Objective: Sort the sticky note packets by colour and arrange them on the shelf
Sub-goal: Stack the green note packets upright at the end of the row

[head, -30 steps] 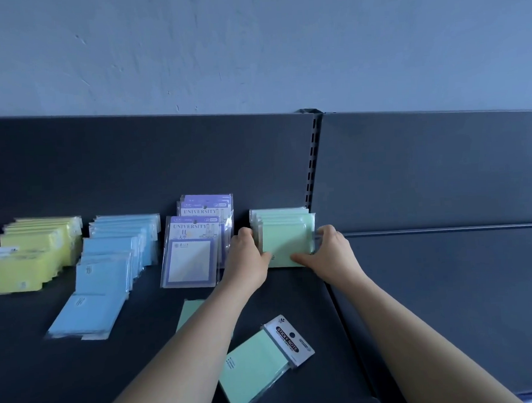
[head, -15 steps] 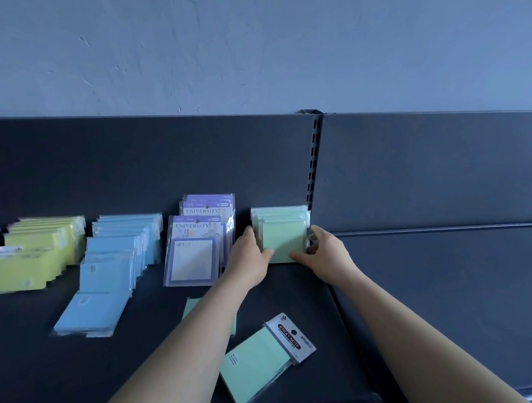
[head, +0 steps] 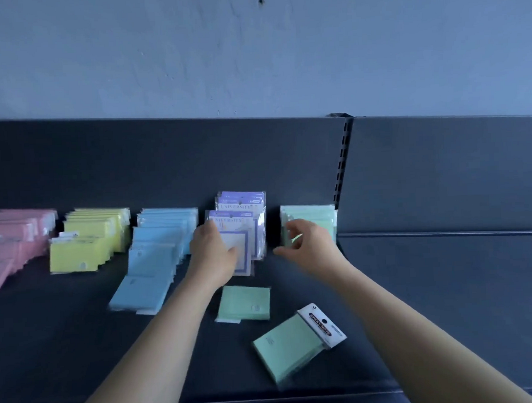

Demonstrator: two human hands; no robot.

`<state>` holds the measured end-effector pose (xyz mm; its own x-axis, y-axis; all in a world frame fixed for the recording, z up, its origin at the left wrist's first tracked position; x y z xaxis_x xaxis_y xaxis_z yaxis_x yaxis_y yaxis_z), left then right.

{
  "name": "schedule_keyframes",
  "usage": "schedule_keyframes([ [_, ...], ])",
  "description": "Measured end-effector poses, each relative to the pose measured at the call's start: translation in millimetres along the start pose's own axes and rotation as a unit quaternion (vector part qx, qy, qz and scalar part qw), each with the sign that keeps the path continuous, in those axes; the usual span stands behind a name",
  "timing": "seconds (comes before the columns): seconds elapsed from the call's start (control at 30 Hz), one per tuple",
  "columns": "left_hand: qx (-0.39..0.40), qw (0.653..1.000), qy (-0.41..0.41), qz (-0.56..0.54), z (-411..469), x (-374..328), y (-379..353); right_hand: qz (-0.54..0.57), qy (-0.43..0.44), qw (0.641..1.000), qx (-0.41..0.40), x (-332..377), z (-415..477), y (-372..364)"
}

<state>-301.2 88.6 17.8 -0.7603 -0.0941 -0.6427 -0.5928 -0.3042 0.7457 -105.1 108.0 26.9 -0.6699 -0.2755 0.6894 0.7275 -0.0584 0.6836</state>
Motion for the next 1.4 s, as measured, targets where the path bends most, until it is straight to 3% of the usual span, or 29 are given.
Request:
schedule_keyframes([
  [0.13,0.056,0.996,0.063,-0.004,-2,30,-5,-0.016,-0.034,0.995,0.094,13,3,-33],
  [0.27,0.049,0.998,0.031,-0.038,3,29,-9,-0.051,-0.054,0.988,0.134,11,10,-53],
  [0.4,0.043,0.996,-0.006,-0.074,14,19,-15,-0.057,-0.055,0.990,0.113,8,19,-59],
  [0.77,0.023,0.997,-0.009,-0.070,24,21,-16,-0.044,-0.083,0.993,0.074,13,20,-57],
  [1.17,0.015,0.998,-0.036,-0.050,-3,23,27,-0.085,-0.044,0.995,0.025,37,8,-39],
  [1.27,-0.023,0.999,-0.025,-0.028,-9,49,56,-0.041,-0.037,0.997,0.048,56,0,-49],
  [1.4,-0.014,0.991,0.076,0.112,-17,102,87,0.052,-0.068,0.988,0.129,81,-12,-83],
])
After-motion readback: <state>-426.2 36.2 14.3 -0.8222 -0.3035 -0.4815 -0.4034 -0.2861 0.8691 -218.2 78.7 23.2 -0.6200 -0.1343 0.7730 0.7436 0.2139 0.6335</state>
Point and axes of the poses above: each hand's wrist, its own z-axis towards the middle knuckle, its own y-axis out of the back of the hand, x = y × z, the point moved 6 cm from there along z, towards the middle knuckle, and after that the axes turned 1 degree about -y, right-handed, at the moved point
